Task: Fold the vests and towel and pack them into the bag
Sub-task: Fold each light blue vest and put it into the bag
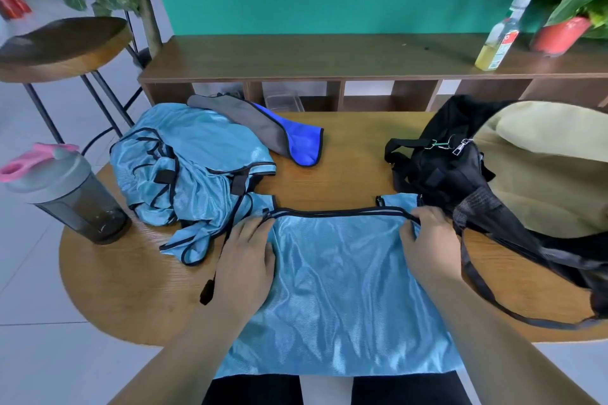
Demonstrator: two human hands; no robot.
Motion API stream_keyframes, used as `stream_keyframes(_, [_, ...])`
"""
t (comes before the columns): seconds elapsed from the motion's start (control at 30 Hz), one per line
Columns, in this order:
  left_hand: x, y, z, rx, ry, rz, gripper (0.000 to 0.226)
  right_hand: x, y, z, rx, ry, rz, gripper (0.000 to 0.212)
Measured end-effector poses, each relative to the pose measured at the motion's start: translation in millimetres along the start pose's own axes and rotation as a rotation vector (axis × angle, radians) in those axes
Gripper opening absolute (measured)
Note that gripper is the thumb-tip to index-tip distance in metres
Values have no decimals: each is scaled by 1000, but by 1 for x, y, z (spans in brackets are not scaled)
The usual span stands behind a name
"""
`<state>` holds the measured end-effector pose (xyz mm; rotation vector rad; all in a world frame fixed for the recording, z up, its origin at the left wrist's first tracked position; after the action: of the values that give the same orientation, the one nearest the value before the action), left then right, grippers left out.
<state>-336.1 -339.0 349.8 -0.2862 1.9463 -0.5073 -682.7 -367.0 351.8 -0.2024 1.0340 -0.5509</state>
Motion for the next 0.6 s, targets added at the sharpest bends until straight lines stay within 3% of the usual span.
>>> stream_keyframes(0.17, [-3, 1, -16, 82, 193, 108, 51, -1, 5, 1, -46, -10, 34, 11])
stream_keyframes(0.37, [3, -15, 10, -156, 131, 78, 62, -2, 3, -2, 9, -20, 8, 13])
stream_keyframes(0.6, [6, -14, 15, -264, 185, 64, 68, -6, 0, -7, 110, -44, -16, 12])
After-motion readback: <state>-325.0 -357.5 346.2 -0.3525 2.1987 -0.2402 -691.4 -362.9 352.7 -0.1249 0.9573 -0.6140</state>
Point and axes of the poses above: each hand's wrist, its own y-axis away from the middle knuckle, its own x-axis out of the palm, z = x × y, the point moved 6 cm from there along -y, towards the middle knuckle, and after that the axes turned 9 degrees about -z, right-handed, at the moved point
